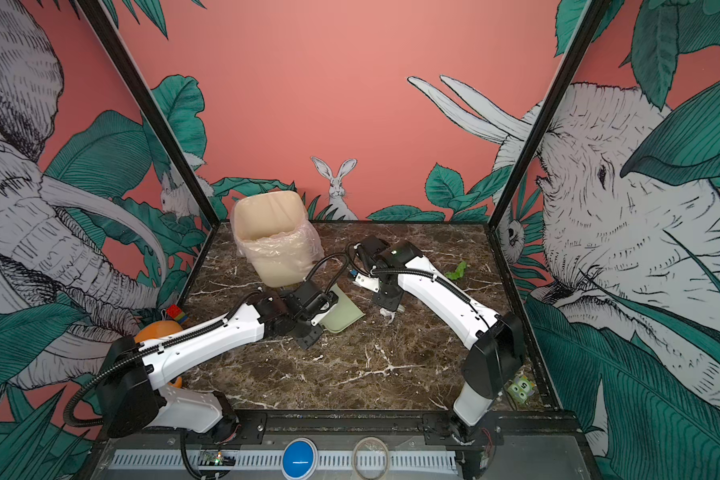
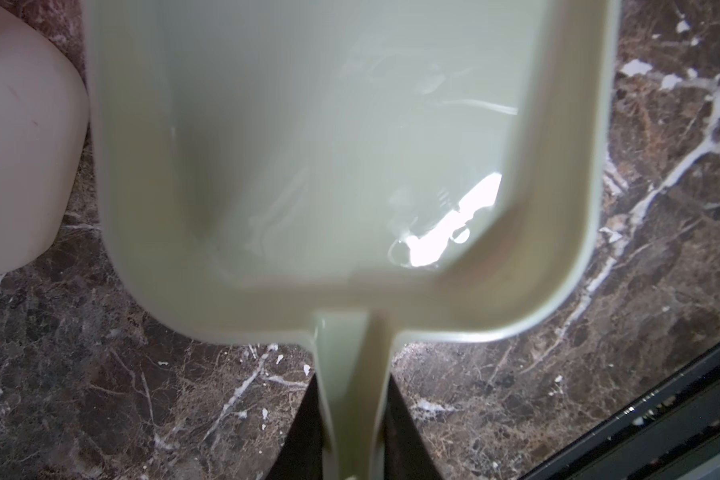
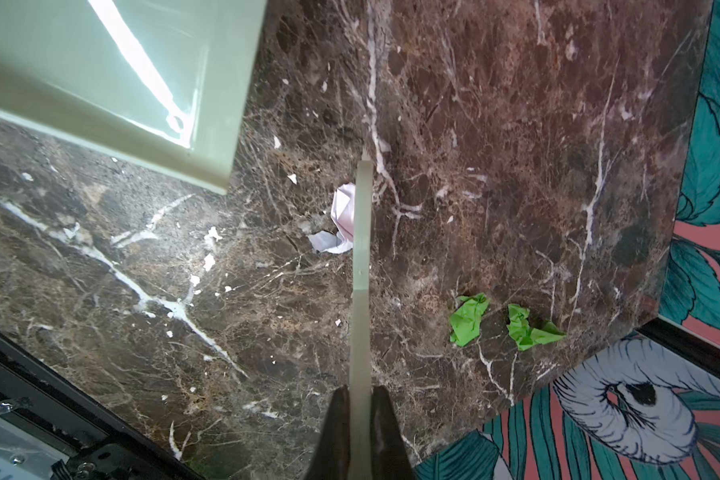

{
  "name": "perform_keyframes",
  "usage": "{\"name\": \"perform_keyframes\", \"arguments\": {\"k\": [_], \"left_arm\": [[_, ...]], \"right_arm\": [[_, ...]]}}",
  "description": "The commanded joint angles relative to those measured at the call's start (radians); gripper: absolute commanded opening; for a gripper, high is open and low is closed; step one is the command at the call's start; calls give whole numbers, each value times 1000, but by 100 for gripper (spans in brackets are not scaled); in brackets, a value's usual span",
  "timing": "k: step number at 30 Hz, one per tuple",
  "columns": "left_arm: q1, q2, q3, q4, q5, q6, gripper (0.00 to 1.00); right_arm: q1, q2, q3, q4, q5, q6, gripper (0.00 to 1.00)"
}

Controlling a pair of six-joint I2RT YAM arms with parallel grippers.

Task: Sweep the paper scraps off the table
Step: 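Lower the empty dustpan with the left while the right brush nears green scraps, then sweep the white paper scrap into the dustpan with the right brush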

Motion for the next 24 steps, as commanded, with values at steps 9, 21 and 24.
{"name": "perform_keyframes", "arguments": {"k": [9,21,24], "left_arm": [[-41,7,-73,16,93,-15,18],[-82,68,-89,44,113,-5,18],[-86,91,-71,50,113,10,18]], "right_arm": [[-64,114,30,-40,48,103,0],[-25,88,-2,-85,-65,112,0],[-3,77,-2,-109,-81,120,0]]}}
